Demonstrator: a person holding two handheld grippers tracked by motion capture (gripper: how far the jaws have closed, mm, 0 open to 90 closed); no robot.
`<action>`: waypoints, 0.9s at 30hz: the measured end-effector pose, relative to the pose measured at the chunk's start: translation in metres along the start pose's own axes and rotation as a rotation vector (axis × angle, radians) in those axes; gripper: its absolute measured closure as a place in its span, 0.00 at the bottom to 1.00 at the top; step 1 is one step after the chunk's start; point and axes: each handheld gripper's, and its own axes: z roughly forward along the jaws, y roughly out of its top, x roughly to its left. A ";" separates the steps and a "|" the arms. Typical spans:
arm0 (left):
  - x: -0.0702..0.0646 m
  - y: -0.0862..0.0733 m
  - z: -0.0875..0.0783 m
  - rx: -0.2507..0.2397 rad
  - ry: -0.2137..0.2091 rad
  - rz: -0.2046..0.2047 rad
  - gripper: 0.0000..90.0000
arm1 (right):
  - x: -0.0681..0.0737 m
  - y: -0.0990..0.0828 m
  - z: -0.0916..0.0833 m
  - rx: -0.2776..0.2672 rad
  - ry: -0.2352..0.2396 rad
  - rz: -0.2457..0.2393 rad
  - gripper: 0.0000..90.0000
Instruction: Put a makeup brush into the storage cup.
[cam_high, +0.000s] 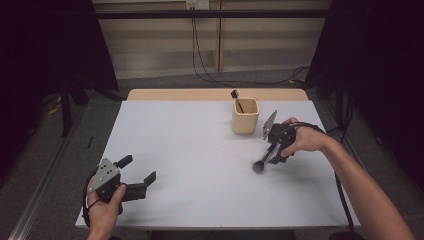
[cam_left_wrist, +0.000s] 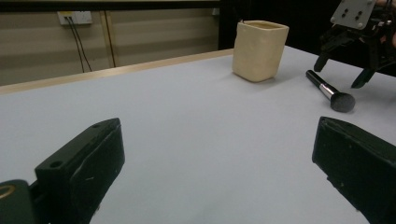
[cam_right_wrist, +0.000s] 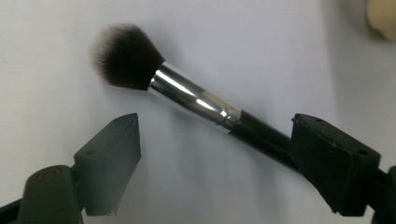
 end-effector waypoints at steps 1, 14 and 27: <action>0.000 0.000 0.000 0.001 0.001 0.000 0.03 | 0.000 0.000 0.001 -0.003 -0.004 -0.003 0.18; 0.000 -0.001 0.001 0.012 -0.010 -0.003 0.03 | -0.001 0.004 0.022 0.063 0.002 -0.072 0.32; 0.000 -0.001 0.001 0.019 -0.012 0.001 0.03 | 0.005 0.009 0.019 0.105 0.065 -0.086 0.64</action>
